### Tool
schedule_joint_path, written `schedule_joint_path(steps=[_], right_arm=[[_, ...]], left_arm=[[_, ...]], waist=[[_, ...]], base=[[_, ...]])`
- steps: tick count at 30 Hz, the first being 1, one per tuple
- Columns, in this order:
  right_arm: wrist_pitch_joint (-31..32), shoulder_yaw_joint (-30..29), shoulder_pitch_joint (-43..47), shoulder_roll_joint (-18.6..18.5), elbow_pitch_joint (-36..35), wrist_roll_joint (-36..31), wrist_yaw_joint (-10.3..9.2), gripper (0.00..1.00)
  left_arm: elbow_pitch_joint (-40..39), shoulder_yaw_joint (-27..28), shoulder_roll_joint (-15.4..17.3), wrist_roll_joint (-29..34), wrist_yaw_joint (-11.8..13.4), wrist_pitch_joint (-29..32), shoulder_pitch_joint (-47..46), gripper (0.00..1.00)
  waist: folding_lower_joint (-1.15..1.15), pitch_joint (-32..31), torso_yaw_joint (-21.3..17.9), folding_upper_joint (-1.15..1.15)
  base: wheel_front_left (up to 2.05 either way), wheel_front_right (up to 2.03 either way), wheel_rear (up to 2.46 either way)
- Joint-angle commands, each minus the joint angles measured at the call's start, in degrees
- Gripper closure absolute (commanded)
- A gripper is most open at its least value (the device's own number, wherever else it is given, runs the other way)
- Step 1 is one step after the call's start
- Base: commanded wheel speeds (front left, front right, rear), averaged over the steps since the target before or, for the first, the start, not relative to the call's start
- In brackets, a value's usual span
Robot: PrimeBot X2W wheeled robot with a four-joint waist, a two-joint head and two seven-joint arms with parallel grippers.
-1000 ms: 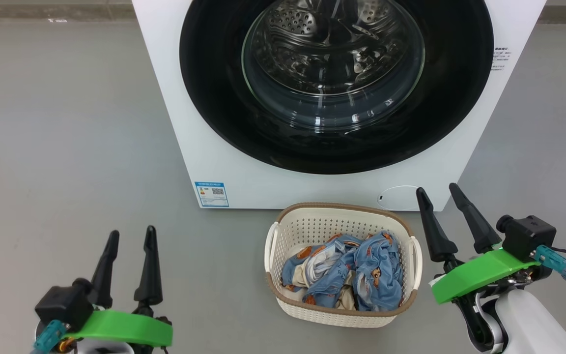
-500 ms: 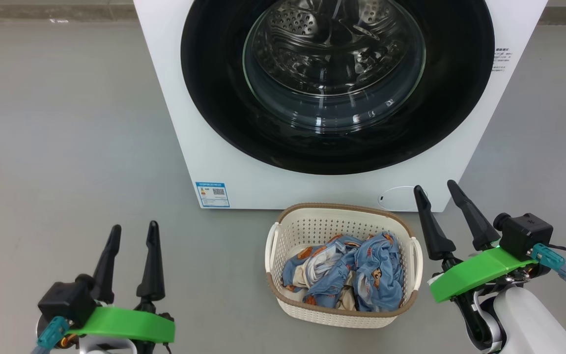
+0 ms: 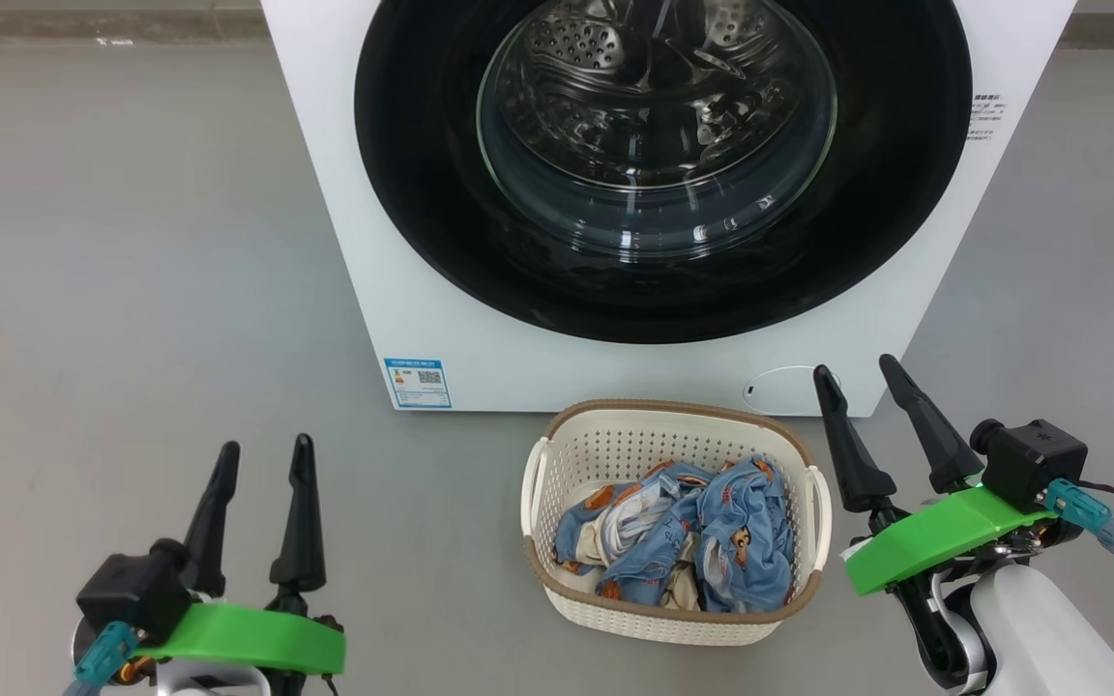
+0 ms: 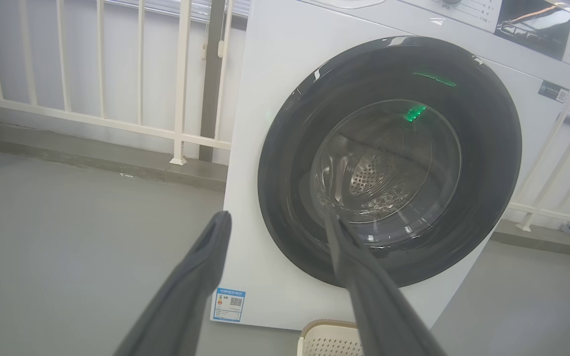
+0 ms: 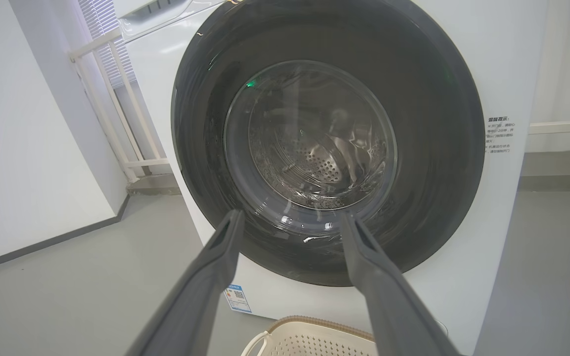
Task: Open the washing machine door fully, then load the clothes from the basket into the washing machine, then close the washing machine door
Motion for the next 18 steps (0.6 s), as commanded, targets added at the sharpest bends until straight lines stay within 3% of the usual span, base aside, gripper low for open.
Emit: schedule_joint_path(steps=[1, 18], right_arm=[[-0.70, 1.15, -1.64, -0.09, -1.19, -0.13, 0.33, 0.00], [-0.70, 1.11, -1.75, 0.10, -1.03, -0.10, 0.33, 0.00]], left_arm=[[-1.61, 1.65, 0.76, 0.36, -0.21, -0.61, -1.80, 0.00], [-1.19, 1.26, 1.28, 0.38, -0.21, -0.61, -1.94, 0.00]], waist=[[0.00, 0.02, 0.00, 0.00], [0.00, 0.12, -0.13, 0.00]], base=[[0.00, 0.00, 0.00], [0.01, 0.01, -0.02]])
